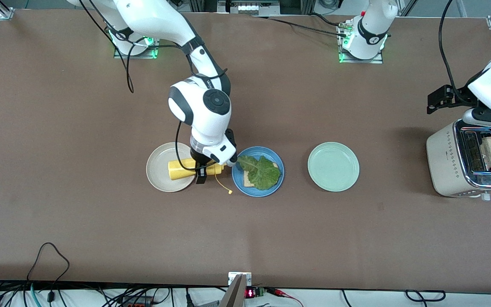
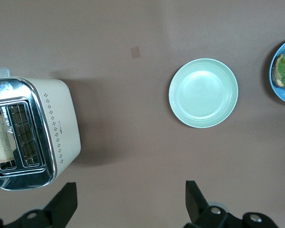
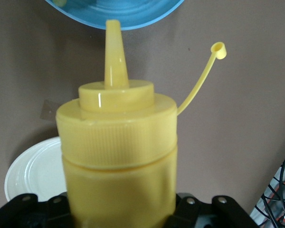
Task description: Make sandwich in blue plate with both arms
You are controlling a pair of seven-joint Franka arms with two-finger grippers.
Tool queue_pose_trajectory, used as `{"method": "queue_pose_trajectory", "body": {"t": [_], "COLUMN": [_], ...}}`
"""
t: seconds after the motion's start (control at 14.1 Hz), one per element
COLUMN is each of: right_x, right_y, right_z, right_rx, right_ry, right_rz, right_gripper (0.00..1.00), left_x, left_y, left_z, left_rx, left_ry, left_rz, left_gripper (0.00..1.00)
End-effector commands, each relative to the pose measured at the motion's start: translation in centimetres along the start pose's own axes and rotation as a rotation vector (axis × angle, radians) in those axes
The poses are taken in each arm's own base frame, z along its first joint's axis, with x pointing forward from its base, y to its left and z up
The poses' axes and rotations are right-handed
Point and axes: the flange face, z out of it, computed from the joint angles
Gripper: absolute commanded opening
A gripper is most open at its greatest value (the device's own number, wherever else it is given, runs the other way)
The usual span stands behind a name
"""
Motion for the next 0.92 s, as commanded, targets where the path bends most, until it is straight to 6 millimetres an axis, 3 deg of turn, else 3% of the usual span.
{"method": "queue_pose_trajectory", "body": {"t": [0.0, 0.36, 0.57, 0.85], "right_x": [1.5, 5.8, 7.1, 8.5], "right_y": [0.7, 0.9, 0.8, 0.1], "right_z": [-0.3, 0.9, 1.8, 3.0], "right_rx": [-0.053, -0.117, -0.138, -0.155], "right_ry": [-0.072, -0.067, -0.079, -0.11], "right_rz": [-0.017, 0.08, 0.085, 0.062], "right_gripper": [0.0, 0.0, 0.0, 0.0], "left_x": [-0.5, -0.6, -0.5, -0.7], "left_y": [-0.3, -0.7, -1.1, -3.3], "left_z": [-0.6, -0.3, 0.0, 0.5], "left_rx": [-0.004, -0.006, -0.007, -0.012], "left_ry": [-0.003, -0.012, -0.018, -0.029], "left_rz": [-0.013, -0.019, -0.025, -0.065], "left_gripper": [1.0, 1.0, 1.0, 1.0]}}
